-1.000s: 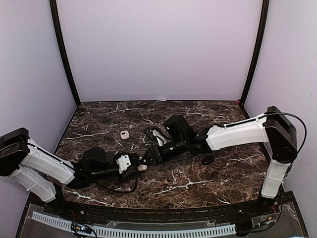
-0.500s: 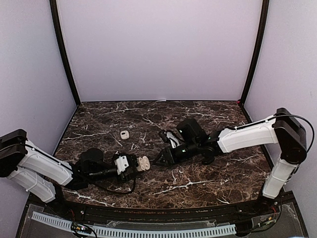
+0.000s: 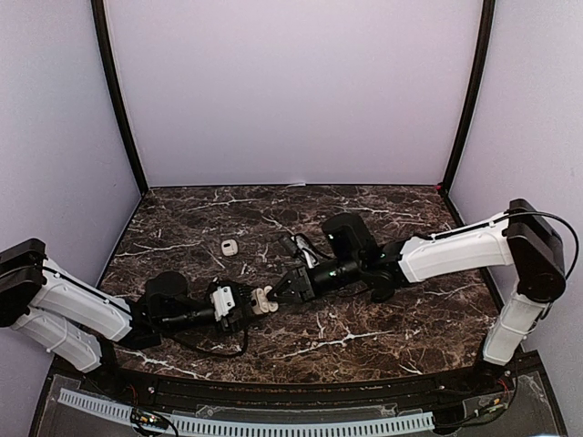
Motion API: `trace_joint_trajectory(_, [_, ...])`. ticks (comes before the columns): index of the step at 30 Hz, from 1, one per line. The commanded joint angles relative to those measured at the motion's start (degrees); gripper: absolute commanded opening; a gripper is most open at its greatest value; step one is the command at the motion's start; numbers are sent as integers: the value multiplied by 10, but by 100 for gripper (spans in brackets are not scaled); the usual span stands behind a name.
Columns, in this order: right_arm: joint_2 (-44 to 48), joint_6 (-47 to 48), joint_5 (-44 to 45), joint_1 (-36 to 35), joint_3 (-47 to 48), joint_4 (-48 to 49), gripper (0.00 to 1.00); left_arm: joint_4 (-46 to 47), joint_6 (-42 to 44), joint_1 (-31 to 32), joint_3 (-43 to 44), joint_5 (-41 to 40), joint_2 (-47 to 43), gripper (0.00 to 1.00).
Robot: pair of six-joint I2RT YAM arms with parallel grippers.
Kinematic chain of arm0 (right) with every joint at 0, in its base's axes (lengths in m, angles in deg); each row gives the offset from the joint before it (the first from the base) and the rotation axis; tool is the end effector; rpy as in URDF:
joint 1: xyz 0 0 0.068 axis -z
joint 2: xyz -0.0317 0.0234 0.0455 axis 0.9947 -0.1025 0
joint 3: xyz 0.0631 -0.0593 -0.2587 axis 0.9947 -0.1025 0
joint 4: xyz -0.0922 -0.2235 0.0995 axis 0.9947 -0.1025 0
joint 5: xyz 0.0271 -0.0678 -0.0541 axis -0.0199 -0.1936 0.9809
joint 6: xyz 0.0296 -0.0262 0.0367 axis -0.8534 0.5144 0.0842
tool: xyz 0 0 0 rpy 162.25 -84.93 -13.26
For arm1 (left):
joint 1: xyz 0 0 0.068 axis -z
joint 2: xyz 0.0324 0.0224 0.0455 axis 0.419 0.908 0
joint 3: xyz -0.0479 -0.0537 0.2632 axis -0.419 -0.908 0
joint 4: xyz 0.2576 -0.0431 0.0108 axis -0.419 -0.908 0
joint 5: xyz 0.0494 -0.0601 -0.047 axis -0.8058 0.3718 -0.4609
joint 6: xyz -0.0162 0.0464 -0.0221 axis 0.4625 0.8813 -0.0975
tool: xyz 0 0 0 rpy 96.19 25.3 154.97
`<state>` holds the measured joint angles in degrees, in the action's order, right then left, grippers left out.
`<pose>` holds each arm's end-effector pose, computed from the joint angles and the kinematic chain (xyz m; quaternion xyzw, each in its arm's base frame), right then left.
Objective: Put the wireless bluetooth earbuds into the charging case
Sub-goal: Open the charging case.
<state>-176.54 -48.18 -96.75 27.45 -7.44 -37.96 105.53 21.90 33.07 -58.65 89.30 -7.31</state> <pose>0.1877 0.3201 0.2064 -0.2820 0.7976 0.5115 0.1505 0.1247 -0.2048 0.1660 0.5195 0.5500 -0.2251 0.6140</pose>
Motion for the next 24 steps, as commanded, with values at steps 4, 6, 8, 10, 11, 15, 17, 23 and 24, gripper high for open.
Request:
trace_joint_trajectory(4, [-18,-15,-20,-6,16,24,27,14,12,8,-2,11,-20,34])
trace_joint_trajectory(6, [-21,-15,-20,-6,19,19,23,14,13,8,-3,11,-19,34])
trace_joint_trajectory(8, [-23,-15,-22,-6,22,16,18,15,15,9,-2,10,-18,34])
trace_joint_trajectory(10, [-24,-16,-23,-6,22,16,14,16,16,10,-1,8,-15,34])
trace_joint_trajectory(11, [-24,-16,-23,-6,22,16,12,15,15,10,-1,8,-13,34])
trace_joint_trajectory(15, [-18,-6,-17,-5,24,3,4,14,3,10,3,18,-1,53])
trace_joint_trajectory(17, [-13,10,-10,-4,32,-19,3,13,-17,10,9,31,4,70])
trace_joint_trajectory(23, [8,82,17,1,49,-103,0,-79,-99,6,53,72,-1,82])
trace_joint_trajectory(24, [12,96,22,1,51,-119,0,-85,-107,0,54,100,-4,83])
